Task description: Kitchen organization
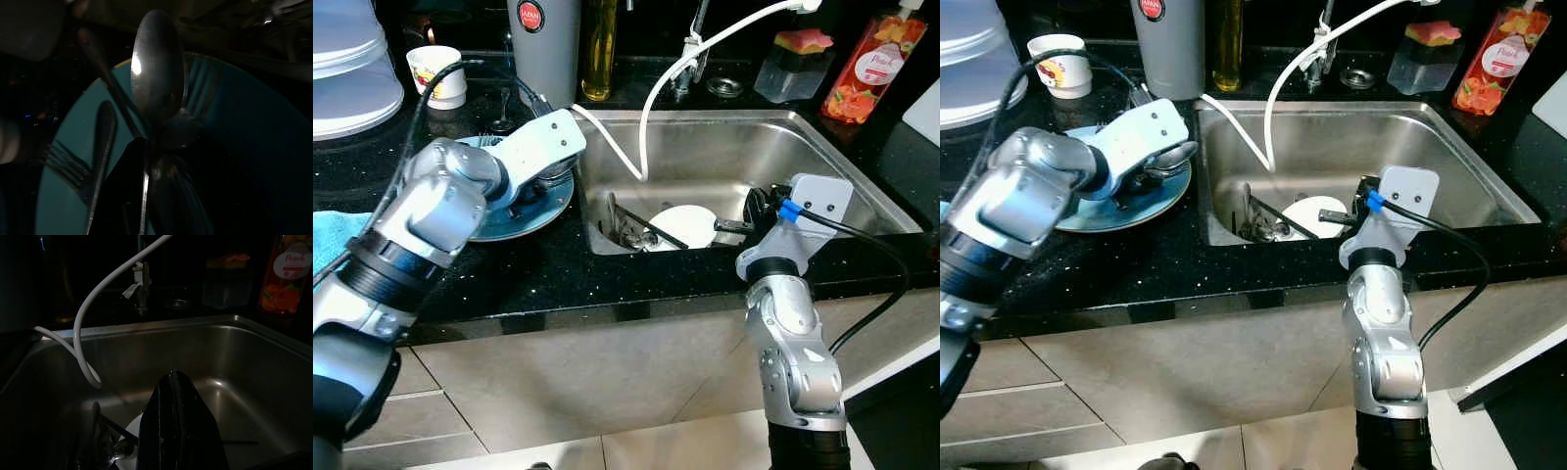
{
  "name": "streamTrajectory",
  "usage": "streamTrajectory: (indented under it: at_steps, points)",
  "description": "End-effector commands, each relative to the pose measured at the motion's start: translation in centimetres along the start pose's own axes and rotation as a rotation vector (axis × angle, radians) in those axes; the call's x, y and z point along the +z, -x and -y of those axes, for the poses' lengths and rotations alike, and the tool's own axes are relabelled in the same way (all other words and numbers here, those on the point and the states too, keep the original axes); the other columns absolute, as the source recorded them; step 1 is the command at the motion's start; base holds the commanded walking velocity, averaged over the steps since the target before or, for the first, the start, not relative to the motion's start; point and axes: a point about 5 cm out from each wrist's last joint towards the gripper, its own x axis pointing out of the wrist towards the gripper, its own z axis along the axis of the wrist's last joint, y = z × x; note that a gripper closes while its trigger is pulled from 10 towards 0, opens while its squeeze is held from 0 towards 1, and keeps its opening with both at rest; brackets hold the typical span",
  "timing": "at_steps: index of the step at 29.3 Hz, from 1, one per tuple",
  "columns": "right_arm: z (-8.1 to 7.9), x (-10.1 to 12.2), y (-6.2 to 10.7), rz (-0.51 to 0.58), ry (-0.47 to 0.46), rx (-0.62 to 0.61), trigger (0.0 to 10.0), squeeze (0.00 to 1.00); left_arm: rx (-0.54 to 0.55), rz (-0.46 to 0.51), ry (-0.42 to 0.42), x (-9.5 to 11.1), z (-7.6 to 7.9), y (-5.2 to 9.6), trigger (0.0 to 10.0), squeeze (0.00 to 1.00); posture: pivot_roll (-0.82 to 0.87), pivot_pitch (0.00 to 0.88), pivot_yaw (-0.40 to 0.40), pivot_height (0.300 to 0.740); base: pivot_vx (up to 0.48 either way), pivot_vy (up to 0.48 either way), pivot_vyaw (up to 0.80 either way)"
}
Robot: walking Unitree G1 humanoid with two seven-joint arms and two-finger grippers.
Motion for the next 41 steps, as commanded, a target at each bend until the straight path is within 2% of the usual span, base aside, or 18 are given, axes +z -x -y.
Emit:
streamTrajectory:
  at_steps: [1,6,9,11,12,14,15,17,18,20,29,32,35,38,41]
  points:
    - [0.2,0.0,0.0,-0.001,0.003,-0.009,10.0,0.00,-0.036,-0.071,-0.007,-1.2,1.5,-1.4,10.0,0.00,0.24,0.085,-0.053,0.740,0.000,0.000,0.00]
    - [0.2,0.2,-0.2,0.004,0.005,-0.007,10.0,0.00,-0.020,-0.076,-0.012,-1.0,1.7,-1.9,10.0,0.00,0.24,0.086,-0.056,0.740,0.000,0.000,0.00]
    - [0.2,0.3,-0.3,0.008,0.004,-0.006,10.0,0.00,0.032,-0.061,-0.032,-0.4,1.3,-2.1,10.0,0.00,0.23,0.088,-0.057,0.740,0.000,0.000,0.00]
    - [0.2,0.4,-0.4,0.012,0.003,-0.006,10.0,0.00,0.089,-0.001,-0.030,0.9,0.7,-1.8,10.0,0.00,0.23,0.088,-0.059,0.740,0.000,0.000,0.00]
    - [0.2,0.4,-0.4,0.012,0.003,-0.006,10.0,0.00,0.089,-0.001,-0.030,0.9,0.7,-1.8,10.0,0.00,0.23,0.088,-0.059,0.740,0.000,0.000,0.00]
    - [0.3,0.4,-0.4,0.013,0.003,-0.005,10.0,0.00,0.139,0.050,0.001,2.2,-0.4,-1.2,10.0,0.00,0.23,0.092,-0.066,0.740,0.000,0.000,0.00]
    - [0.3,0.4,-0.4,0.013,0.003,-0.005,10.0,0.00,0.139,0.050,0.001,2.2,-0.4,-1.2,10.0,0.00,0.23,0.092,-0.066,0.740,0.000,0.000,0.00]
    - [0.3,0.5,-0.4,0.012,0.003,-0.004,10.0,0.00,0.192,0.075,0.040,3.0,-1.7,-0.4,10.0,0.00,0.23,0.095,-0.071,0.740,0.000,0.000,0.00]
    - [0.3,0.5,-0.4,0.012,0.003,-0.004,10.0,0.00,0.192,0.075,0.040,3.0,-1.7,-0.4,10.0,0.00,0.23,0.095,-0.071,0.740,0.000,0.000,0.00]
    - [0.3,0.4,-0.4,0.008,0.003,-0.001,10.0,0.00,0.234,0.063,0.052,2.9,-2.7,0.3,10.0,0.00,0.24,0.099,-0.080,0.740,0.000,0.000,0.00]
    - [0.0,0.2,-0.5,0.002,-0.002,0.011,10.0,0.00,0.196,-0.005,0.005,1.3,-2.6,0.8,10.0,0.00,0.25,0.100,-0.084,0.740,0.000,0.000,0.00]
    - [-0.1,0.2,-0.6,0.001,-0.005,0.013,10.0,0.00,0.136,-0.050,-0.030,0.2,-1.9,1.3,10.0,0.00,0.25,0.103,-0.088,0.740,0.000,0.000,0.00]
    - [-0.1,0.2,-0.6,0.001,-0.006,0.014,10.0,0.00,0.119,-0.060,-0.036,-0.1,-1.7,1.5,10.0,0.00,0.25,0.105,-0.089,0.740,0.000,0.000,0.00]
    - [-0.1,0.1,-0.6,-0.002,-0.005,0.016,10.0,0.00,0.055,-0.087,-0.056,-0.7,-0.9,2.1,10.0,0.00,0.26,0.104,-0.090,0.740,0.000,0.000,0.00]
    - [-0.1,0.1,-0.6,-0.001,-0.006,0.017,10.0,0.00,0.053,-0.111,-0.050,-1.2,-1.0,2.1,10.0,0.00,0.26,0.101,-0.089,0.740,0.000,0.000,0.00]
